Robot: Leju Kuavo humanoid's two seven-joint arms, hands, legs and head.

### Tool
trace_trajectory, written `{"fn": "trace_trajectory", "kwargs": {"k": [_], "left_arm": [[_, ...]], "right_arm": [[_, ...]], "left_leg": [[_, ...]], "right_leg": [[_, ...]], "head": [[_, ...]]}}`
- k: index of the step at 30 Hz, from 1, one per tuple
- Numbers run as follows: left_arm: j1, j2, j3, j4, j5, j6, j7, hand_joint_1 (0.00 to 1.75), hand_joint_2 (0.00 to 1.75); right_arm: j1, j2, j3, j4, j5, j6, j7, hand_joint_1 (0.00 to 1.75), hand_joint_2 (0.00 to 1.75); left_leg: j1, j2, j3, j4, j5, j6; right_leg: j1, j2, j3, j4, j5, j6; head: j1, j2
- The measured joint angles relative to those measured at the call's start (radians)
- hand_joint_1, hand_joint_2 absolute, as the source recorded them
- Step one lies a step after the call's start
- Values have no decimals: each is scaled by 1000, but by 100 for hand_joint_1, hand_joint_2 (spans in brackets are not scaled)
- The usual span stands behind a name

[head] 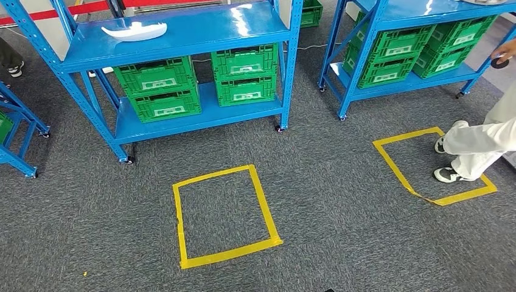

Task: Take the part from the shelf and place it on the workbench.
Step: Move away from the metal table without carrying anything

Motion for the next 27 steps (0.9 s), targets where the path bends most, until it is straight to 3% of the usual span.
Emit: {"fn": "trace_trajectory", "kwargs": {"k": [4, 7, 11, 14, 16, 19, 23, 27], "left_arm": [[19, 1, 18, 0, 3, 46, 5, 0, 0], [25, -1, 77, -2, 125, 61, -5, 0, 0], [62, -10, 159, -2, 179, 116, -32, 0, 0], [77, -11, 182, -2, 166, 120, -34, 0, 0], [79, -10, 182, -2, 117, 104, -39, 0, 0], [71, -8, 166, -2, 67, 58, -24, 0, 0], [62, -9, 231, -2, 211, 27, -29, 0, 0], [67, -9, 230, -1, 113, 30, -44, 0, 0]], "right_arm": [[0, -2, -42, 0, -91, -6, -32, 0, 0], [-2, -8, -75, 0, -114, -3, -20, 0, 0], [3, -15, 20, 0, 166, -13, 35, 0, 0], [-1, -19, 71, 0, 206, -17, 38, 0, 0], [-2, -19, 74, 0, 137, -21, 13, 0, 0], [-6, -19, 4, 0, -68, -14, -5, 0, 0], [5, -20, -78, 0, -138, 37, 1, 0, 0], [10, -18, -152, 0, -187, 35, 2, 0, 0]], "left_leg": [[0, -1, -1, 0, 0, 0], [0, -1, -3, 0, -1, 0], [0, 3, -1, 0, -2, 1], [0, 1, 0, 0, -2, 2], [0, 0, 0, 0, -2, 2], [0, -1, 0, 0, -2, 2], [0, 1, 0, 0, -2, 1], [0, 0, 0, 0, -2, 2]], "right_leg": [[0, -2, -1, 0, 0, 0], [0, -1, 1, 0, 0, 0], [0, 2, -1, 0, -1, 1], [0, -1, 0, 0, -1, 1], [0, -2, 0, 0, -1, 2], [0, -2, 1, 0, -1, 1], [0, 0, 0, 0, -1, 1], [0, -1, 0, 0, -1, 1]], "head": [[0, 0], [0, 0], [0, 0], [0, 0], [0, 0], [0, 0], [0, 0], [0, 0]]}}
